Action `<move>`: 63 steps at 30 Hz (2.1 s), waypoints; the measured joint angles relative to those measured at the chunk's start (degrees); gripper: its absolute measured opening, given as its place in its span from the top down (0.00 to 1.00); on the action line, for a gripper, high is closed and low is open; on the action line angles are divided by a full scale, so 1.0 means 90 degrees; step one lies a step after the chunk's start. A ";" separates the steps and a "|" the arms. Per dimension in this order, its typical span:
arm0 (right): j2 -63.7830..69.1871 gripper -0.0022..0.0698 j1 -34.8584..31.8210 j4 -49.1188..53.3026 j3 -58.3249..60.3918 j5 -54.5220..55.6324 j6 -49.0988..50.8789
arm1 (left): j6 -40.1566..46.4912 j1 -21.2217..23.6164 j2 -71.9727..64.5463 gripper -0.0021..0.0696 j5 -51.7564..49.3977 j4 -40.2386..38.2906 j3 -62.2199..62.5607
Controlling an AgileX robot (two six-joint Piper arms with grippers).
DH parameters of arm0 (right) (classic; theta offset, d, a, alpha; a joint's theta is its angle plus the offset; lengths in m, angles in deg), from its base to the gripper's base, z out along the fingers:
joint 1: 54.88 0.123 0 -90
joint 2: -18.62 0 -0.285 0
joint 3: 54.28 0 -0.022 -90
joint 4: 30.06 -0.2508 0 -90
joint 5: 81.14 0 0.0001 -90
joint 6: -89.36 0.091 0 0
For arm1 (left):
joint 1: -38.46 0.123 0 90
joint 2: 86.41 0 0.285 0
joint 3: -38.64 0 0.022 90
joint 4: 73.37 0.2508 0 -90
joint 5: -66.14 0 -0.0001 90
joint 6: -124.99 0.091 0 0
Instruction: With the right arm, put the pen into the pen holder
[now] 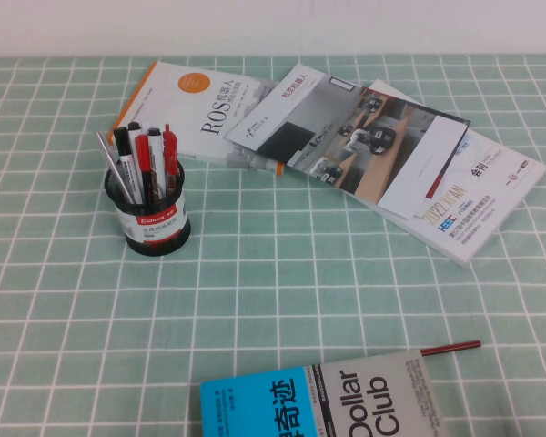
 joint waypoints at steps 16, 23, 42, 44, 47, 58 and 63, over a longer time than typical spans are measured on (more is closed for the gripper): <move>0.0000 1.00 0.0000 0.0000 0.0000 0.0000 0.0000 | 0.0000 0.0000 0.0000 0.98 0.0000 0.0000 0.0000; 0.0000 1.00 0.0000 -0.1275 0.0000 0.0460 0.0089 | 0.0000 0.0000 0.0000 0.98 0.0000 0.0000 0.0000; 0.0016 1.00 0.0000 -0.4822 -0.0319 0.0553 -0.0476 | 0.0000 0.0000 0.0000 0.98 0.0000 0.0000 0.0000; 0.0184 1.00 0.0000 -0.4751 -0.0692 0.0191 -0.0622 | 0.0000 0.0000 0.0000 0.98 0.0000 0.0000 0.0000; 0.0796 1.00 0.0000 -0.4528 -0.1311 -0.0448 -0.0788 | 0.0000 0.0000 0.0000 0.98 0.0000 0.0000 0.0000; 0.3940 1.00 0.0000 -0.2789 -0.3750 -0.2758 -0.1736 | 0.0000 0.0000 0.0000 0.98 0.0000 0.0000 0.0000; 0.5349 1.00 0.0000 -0.2726 -0.4821 -0.3358 -0.2298 | 0.0000 0.0000 0.0000 0.98 0.0000 0.0000 0.0000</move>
